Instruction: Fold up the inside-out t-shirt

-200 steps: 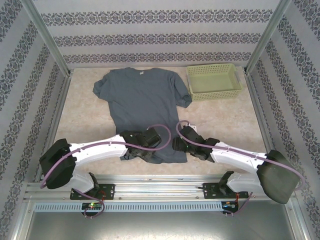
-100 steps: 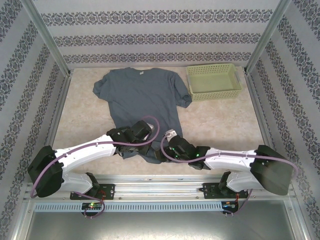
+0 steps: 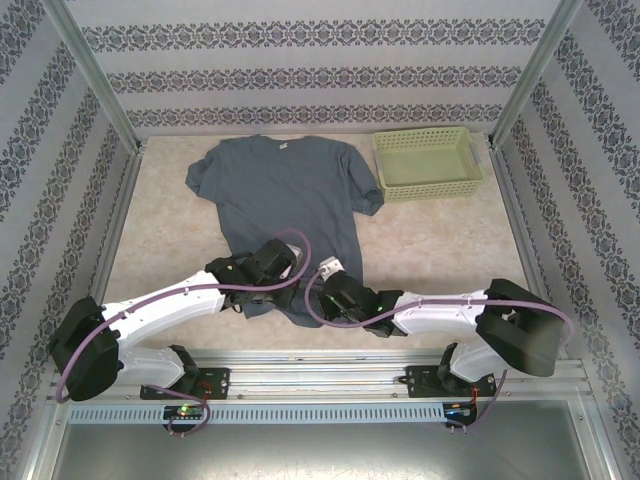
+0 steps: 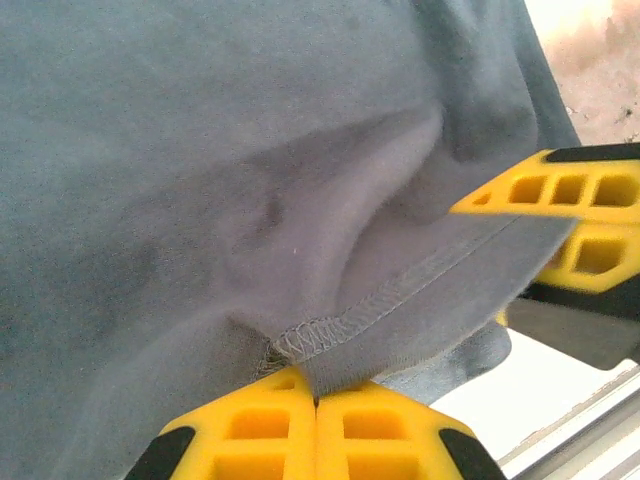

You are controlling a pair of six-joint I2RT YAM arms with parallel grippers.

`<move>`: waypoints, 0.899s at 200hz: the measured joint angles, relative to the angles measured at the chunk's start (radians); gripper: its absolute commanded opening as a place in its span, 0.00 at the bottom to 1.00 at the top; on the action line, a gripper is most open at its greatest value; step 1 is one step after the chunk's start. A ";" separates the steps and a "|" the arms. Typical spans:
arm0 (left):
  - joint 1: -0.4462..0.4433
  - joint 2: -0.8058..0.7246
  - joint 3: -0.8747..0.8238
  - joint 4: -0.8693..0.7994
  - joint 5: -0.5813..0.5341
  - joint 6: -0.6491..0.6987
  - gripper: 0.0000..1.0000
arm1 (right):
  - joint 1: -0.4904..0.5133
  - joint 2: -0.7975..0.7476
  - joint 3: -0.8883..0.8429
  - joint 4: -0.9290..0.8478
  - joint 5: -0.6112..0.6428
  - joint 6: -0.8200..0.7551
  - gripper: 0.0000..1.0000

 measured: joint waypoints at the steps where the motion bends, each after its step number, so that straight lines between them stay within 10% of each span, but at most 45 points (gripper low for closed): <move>1: 0.000 0.000 0.000 0.000 0.000 0.000 0.09 | 0.000 -0.003 0.000 0.000 0.002 0.003 0.00; 68: 0.002 -0.008 -0.048 0.075 0.039 0.015 0.74 | -0.091 -0.180 0.026 -0.029 -0.009 0.037 0.00; 107: 0.002 0.001 -0.050 0.114 -0.008 0.018 0.84 | -0.097 -0.192 0.027 -0.031 -0.039 0.050 0.00; 147: 0.015 0.080 -0.033 0.126 -0.141 0.004 0.69 | -0.100 -0.220 0.027 -0.045 -0.045 0.056 0.00; 180: 0.100 0.105 -0.023 0.150 -0.186 -0.006 0.35 | -0.127 -0.266 0.027 -0.052 -0.048 0.060 0.00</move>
